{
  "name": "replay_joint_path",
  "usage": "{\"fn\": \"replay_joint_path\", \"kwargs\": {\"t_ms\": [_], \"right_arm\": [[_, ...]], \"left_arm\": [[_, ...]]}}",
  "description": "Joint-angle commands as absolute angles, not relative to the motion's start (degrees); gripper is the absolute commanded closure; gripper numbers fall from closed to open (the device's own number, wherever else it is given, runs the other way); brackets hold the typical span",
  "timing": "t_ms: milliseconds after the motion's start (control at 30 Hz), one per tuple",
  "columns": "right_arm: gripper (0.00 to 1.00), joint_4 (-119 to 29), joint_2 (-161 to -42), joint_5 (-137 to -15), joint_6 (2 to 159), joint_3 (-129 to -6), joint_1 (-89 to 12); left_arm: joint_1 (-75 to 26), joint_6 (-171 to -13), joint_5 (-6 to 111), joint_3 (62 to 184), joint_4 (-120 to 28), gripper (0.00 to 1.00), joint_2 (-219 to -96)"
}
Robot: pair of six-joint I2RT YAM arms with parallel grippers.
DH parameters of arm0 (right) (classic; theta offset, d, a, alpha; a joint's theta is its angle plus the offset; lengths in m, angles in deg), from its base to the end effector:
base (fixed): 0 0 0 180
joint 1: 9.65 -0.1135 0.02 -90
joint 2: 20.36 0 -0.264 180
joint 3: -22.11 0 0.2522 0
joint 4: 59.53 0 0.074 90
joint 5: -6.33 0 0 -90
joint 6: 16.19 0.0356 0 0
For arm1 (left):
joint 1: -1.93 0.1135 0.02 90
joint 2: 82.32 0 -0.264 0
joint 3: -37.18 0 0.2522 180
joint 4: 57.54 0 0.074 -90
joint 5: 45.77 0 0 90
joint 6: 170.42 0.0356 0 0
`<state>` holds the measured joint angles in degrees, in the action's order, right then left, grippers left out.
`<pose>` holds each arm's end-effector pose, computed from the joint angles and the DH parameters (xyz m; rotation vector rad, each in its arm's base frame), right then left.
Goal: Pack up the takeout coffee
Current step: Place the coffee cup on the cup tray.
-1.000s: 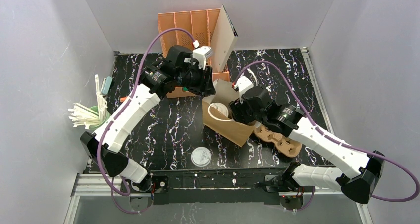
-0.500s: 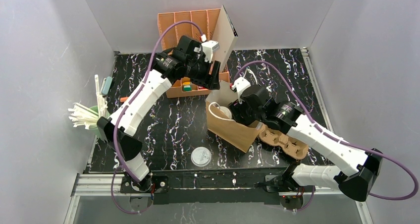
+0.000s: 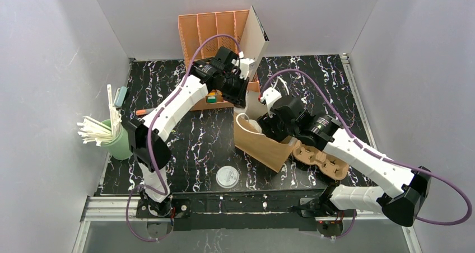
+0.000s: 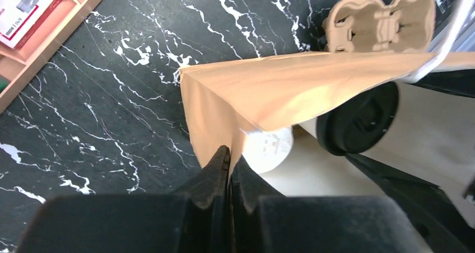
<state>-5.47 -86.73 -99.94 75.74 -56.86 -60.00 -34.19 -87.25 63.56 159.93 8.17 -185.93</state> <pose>0.1617 0.1795 0.3388 -0.7939 2.1208 0.1589 0.3116 -0.2420 0.3746 0.7811 2.3310 -0.7463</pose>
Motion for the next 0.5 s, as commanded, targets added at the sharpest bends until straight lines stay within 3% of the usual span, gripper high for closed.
{"fn": "replay_joint_path", "kwargs": {"t_ms": [0, 200, 467], "right_arm": [[0.72, -8.51, -83.63, -100.59, 74.72, -56.67, -59.76], [0.73, -13.63, -78.08, -101.93, 73.91, -50.64, -59.71], [0.70, -14.42, -77.44, -99.99, 71.44, -47.23, -59.69]], "left_arm": [[-34.39, -84.81, 61.15, 162.32, 9.26, 1.00, -185.14], [-35.12, -84.72, 60.33, 152.09, -2.62, 1.00, -174.07], [-35.64, -83.90, 62.91, 147.38, -5.21, 1.00, -170.34]]}}
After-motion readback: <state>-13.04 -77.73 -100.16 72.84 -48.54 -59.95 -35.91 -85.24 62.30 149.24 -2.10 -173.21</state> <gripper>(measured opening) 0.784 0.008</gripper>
